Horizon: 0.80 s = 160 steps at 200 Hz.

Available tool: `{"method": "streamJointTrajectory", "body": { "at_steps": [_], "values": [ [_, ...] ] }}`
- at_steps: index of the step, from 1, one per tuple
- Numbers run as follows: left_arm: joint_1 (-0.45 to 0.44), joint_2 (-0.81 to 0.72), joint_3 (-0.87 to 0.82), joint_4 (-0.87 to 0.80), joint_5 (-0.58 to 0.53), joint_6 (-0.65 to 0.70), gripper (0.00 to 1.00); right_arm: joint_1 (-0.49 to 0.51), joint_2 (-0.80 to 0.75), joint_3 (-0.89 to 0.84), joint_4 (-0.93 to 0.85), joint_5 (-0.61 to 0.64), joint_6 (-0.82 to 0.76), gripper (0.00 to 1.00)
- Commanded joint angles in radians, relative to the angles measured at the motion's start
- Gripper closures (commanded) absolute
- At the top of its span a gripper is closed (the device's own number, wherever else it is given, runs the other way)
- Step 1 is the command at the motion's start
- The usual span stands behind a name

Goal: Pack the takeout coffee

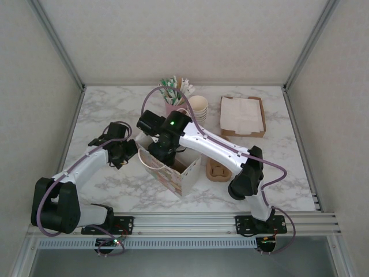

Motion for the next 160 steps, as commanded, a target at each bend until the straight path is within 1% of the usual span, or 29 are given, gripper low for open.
{"method": "streamJointTrajectory", "body": {
  "at_steps": [1,43,95,132,160],
  "values": [
    [0.008,0.003,-0.003,-0.011,-0.002,-0.007,0.20,-0.002,0.016,0.017,-0.046,0.027,0.036,0.45],
    [0.007,0.003,-0.004,-0.011,-0.002,-0.008,0.20,-0.001,0.042,-0.025,-0.036,0.026,0.049,0.46],
    [0.008,0.009,-0.006,-0.006,0.006,-0.010,0.20,0.001,0.036,-0.134,0.100,-0.031,0.036,0.46],
    [0.007,0.012,-0.010,-0.005,0.010,-0.008,0.20,0.005,0.051,-0.176,0.105,-0.016,0.029,0.46],
    [0.007,0.013,-0.009,0.000,0.010,-0.010,0.20,0.006,0.034,-0.171,0.107,-0.010,0.028,0.47]
  ]
}}
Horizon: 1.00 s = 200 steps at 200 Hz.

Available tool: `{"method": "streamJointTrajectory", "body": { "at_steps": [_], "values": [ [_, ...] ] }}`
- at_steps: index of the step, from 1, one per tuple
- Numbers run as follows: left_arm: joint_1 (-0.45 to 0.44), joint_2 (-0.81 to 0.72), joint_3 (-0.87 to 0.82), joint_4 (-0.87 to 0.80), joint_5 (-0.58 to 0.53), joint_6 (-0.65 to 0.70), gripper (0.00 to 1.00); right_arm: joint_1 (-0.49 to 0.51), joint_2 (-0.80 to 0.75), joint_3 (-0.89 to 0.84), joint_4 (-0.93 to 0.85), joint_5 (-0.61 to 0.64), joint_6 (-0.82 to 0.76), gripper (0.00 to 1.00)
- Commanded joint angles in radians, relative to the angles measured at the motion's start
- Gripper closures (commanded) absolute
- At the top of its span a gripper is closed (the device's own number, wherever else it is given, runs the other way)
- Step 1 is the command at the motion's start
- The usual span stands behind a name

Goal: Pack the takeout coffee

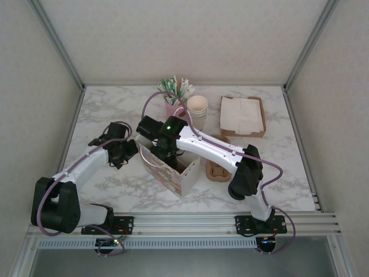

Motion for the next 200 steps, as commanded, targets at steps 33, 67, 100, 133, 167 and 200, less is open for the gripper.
{"method": "streamJointTrajectory", "body": {
  "at_steps": [33,67,100,133,167,200],
  "values": [
    [0.008,0.011,-0.006,-0.002,0.012,-0.011,0.20,0.013,-0.012,-0.029,0.018,-0.017,-0.005,0.46],
    [0.008,0.005,-0.013,-0.003,0.008,-0.010,0.20,0.022,0.002,0.022,-0.018,-0.003,-0.016,0.46],
    [0.008,0.012,-0.013,0.000,0.011,-0.011,0.20,0.024,0.012,0.006,-0.004,-0.007,-0.020,0.46],
    [0.007,0.012,-0.010,0.000,0.011,-0.012,0.20,0.024,0.037,-0.023,0.001,-0.016,-0.017,0.46],
    [0.006,0.013,-0.010,-0.001,0.011,-0.011,0.20,0.024,0.052,-0.049,0.009,-0.016,-0.019,0.46],
    [0.007,0.012,-0.010,-0.003,0.011,-0.011,0.20,0.024,0.048,-0.093,0.034,-0.026,-0.016,0.46]
  ]
}}
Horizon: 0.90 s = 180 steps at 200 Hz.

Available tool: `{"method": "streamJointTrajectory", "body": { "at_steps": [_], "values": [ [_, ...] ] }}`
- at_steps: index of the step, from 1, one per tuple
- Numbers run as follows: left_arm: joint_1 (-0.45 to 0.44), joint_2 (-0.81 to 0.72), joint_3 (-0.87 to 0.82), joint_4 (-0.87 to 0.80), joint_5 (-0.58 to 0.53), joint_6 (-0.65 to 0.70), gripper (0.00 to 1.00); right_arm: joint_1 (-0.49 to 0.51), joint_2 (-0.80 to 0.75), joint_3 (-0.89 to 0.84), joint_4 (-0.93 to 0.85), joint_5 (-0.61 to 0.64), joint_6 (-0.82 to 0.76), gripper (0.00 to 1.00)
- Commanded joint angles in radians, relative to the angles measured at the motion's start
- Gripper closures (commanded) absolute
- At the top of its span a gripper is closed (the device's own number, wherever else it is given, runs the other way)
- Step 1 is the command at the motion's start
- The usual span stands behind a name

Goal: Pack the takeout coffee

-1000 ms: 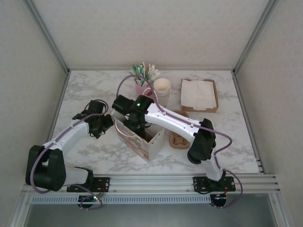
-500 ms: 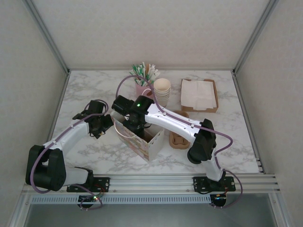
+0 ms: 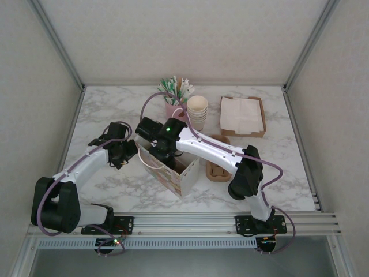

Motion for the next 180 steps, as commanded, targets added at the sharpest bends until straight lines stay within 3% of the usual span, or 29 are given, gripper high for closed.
{"method": "streamJointTrajectory", "body": {
  "at_steps": [1,92,180],
  "values": [
    [0.006,0.011,-0.010,-0.003,0.011,-0.010,0.20,0.013,0.054,-0.069,-0.014,-0.035,-0.008,0.46],
    [0.007,0.009,-0.020,-0.002,0.005,-0.010,0.20,0.012,-0.035,-0.103,0.054,-0.053,-0.005,0.47],
    [0.006,0.008,-0.035,0.005,0.007,-0.013,0.20,0.012,-0.015,-0.227,0.114,-0.044,-0.007,0.47]
  ]
}}
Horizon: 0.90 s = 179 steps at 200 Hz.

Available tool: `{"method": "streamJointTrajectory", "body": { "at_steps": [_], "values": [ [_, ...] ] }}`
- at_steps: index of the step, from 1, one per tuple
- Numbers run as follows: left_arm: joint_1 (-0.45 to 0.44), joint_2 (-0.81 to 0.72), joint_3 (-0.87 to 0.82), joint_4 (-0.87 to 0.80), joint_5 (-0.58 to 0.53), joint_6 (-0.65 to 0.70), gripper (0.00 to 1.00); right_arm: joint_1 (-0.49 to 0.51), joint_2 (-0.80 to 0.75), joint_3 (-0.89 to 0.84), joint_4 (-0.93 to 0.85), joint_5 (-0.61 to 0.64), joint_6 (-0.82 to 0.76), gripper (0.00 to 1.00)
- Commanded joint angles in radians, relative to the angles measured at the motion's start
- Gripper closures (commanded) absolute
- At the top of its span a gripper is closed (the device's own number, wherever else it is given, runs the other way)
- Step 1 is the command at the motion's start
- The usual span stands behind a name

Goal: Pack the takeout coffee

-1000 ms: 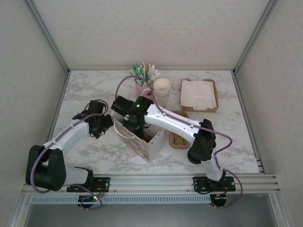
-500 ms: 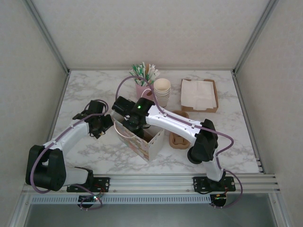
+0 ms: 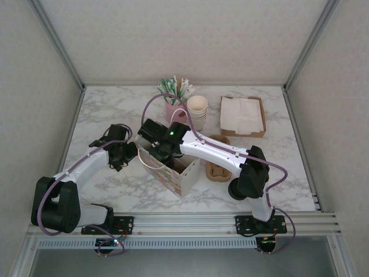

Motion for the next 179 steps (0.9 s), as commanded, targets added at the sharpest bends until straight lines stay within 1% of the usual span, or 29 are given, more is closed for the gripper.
{"method": "streamJointTrajectory", "body": {
  "at_steps": [1,58,127,179],
  "values": [
    [0.006,0.008,-0.007,0.004,0.006,-0.013,0.20,0.013,0.055,-0.078,-0.069,-0.047,0.001,0.47],
    [0.006,0.004,-0.016,0.005,0.007,-0.013,0.20,0.013,0.060,-0.123,-0.066,-0.055,0.010,0.47],
    [0.006,0.005,-0.012,0.005,0.009,-0.016,0.20,0.012,-0.040,-0.098,-0.045,-0.022,0.018,0.47],
    [0.006,0.004,-0.010,0.002,0.008,-0.016,0.20,0.012,-0.112,-0.107,0.044,-0.014,0.003,0.48]
  ]
}}
